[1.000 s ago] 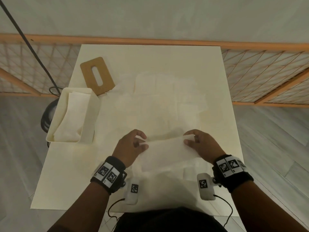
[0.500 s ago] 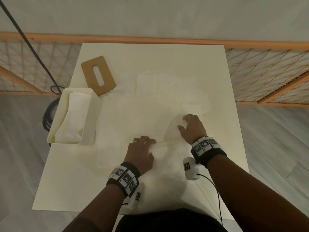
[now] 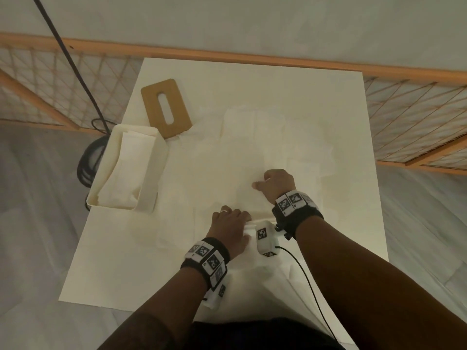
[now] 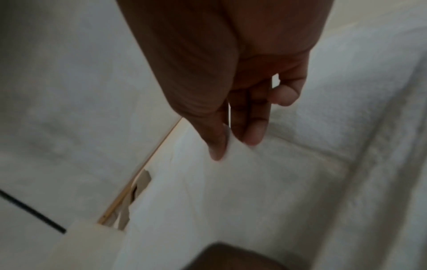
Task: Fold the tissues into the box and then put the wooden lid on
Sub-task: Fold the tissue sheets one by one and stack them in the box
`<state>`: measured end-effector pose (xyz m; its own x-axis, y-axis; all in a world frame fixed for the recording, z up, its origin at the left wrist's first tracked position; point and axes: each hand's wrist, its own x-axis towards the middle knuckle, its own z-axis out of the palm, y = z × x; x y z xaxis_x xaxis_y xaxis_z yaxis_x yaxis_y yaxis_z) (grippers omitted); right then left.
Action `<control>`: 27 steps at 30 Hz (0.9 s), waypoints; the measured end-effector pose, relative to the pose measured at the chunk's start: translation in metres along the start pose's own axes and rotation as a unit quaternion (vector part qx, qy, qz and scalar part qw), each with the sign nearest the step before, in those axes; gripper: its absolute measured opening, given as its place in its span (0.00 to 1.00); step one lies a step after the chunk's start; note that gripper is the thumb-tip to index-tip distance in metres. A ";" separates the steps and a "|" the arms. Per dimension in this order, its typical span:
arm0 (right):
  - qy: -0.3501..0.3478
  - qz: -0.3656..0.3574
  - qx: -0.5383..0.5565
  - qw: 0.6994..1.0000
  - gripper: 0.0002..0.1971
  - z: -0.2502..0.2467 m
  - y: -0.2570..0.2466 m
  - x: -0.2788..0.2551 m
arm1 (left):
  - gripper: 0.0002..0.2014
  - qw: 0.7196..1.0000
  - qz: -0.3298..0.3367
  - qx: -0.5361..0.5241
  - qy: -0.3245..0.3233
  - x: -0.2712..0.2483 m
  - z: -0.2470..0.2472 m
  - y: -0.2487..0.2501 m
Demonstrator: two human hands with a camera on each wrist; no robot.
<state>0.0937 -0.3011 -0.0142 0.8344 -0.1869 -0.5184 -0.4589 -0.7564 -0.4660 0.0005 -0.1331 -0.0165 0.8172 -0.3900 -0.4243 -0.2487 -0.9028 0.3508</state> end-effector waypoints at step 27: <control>-0.227 0.039 0.694 0.682 0.46 -0.113 0.054 -0.109 | 0.26 0.649 -0.049 -0.759 -0.006 0.016 -0.098 -0.003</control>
<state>0.0125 -0.3925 0.0985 0.7550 0.2590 -0.6024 -0.6061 0.6263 -0.4902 0.0650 -0.1190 0.0572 0.7843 -0.3529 -0.5102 0.6103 0.2914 0.7366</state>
